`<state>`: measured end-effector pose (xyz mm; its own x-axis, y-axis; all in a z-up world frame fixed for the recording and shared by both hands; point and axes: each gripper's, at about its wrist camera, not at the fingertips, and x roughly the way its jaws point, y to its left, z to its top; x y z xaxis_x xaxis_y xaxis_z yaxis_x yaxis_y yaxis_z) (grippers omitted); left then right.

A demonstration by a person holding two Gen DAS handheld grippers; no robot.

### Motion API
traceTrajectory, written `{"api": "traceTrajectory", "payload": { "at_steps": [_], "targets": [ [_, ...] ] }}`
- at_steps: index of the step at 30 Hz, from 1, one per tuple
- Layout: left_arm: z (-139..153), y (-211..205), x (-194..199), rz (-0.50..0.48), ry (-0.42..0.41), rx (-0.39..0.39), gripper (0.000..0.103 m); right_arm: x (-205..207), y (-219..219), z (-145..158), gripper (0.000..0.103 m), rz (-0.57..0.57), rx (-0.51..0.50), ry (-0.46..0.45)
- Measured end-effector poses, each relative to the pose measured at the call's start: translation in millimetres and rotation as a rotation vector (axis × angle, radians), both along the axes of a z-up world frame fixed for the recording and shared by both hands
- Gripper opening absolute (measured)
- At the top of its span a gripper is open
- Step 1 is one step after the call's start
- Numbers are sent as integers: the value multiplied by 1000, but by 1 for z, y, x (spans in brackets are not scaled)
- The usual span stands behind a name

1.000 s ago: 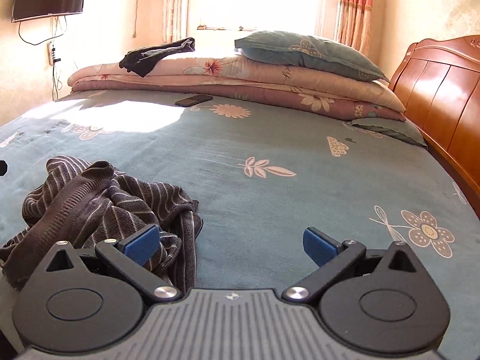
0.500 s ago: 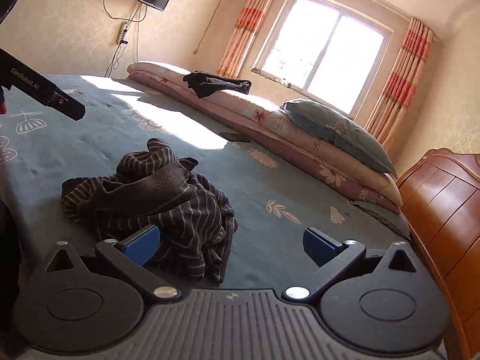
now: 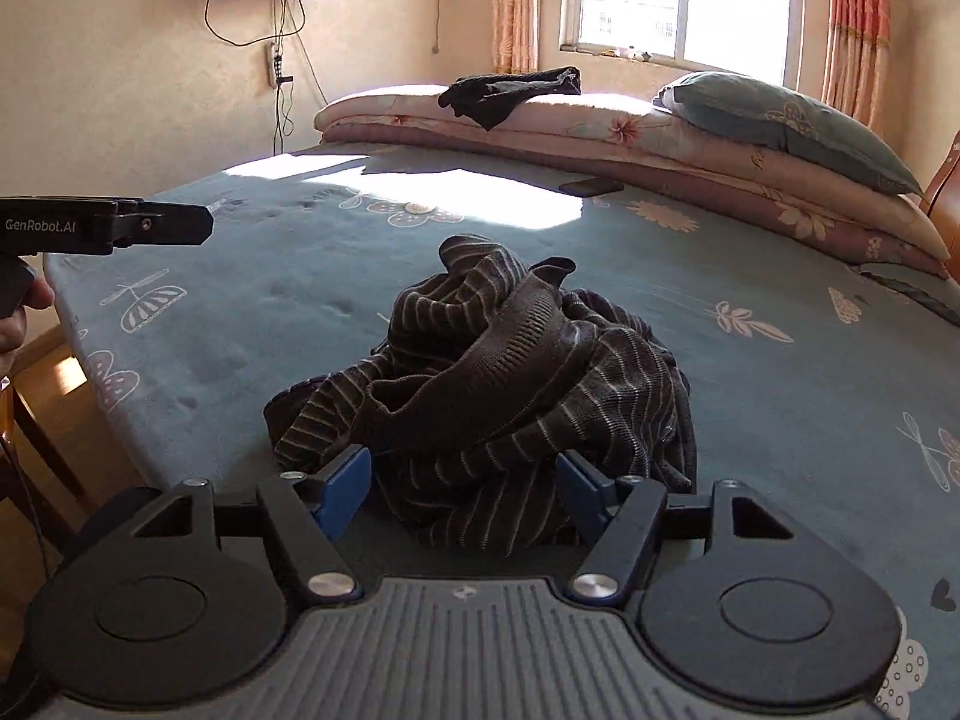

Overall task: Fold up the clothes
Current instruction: 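Close the right gripper on the sweater while the left tool approaches it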

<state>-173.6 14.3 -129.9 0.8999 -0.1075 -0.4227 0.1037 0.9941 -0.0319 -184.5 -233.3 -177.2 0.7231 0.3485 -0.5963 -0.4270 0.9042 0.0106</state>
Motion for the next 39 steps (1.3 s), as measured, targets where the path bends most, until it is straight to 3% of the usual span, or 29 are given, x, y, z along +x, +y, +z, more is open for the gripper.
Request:
{"api": "traceTrajectory", "payload": {
  "at_steps": [6, 12, 16, 18, 20, 21, 22, 31, 34, 39],
  "targets": [
    [-14, -4, 4, -44, -23, 102, 80, 17, 14, -23, 72, 12, 132, 134],
    [-14, -11, -1, -113, -40, 101, 81, 32, 24, -29, 72, -20, 242, 191],
    [-12, -11, 3, -144, -22, 54, 81, 45, 33, -30, 72, -79, 250, 210],
    [-10, -11, 4, -147, -24, 41, 81, 50, 39, -31, 72, -105, 226, 222],
    [-6, -11, 4, -152, -26, 30, 81, 52, 45, -35, 44, -131, 162, 207],
    [-4, -11, 4, -162, -30, 29, 81, 51, 44, -36, 21, -128, 138, 206],
    [-1, -11, 4, -172, -35, 29, 81, 50, 43, -37, 18, -126, 116, 204],
    [25, -13, 12, -199, -66, 295, 82, 29, -30, 7, 16, -186, 19, 68],
    [28, -12, 14, -192, -64, 344, 82, 26, -60, 27, 13, -243, -32, -2],
    [23, -15, 15, -204, -43, 341, 82, 31, -109, 47, 12, -364, -99, -60]
  ]
}}
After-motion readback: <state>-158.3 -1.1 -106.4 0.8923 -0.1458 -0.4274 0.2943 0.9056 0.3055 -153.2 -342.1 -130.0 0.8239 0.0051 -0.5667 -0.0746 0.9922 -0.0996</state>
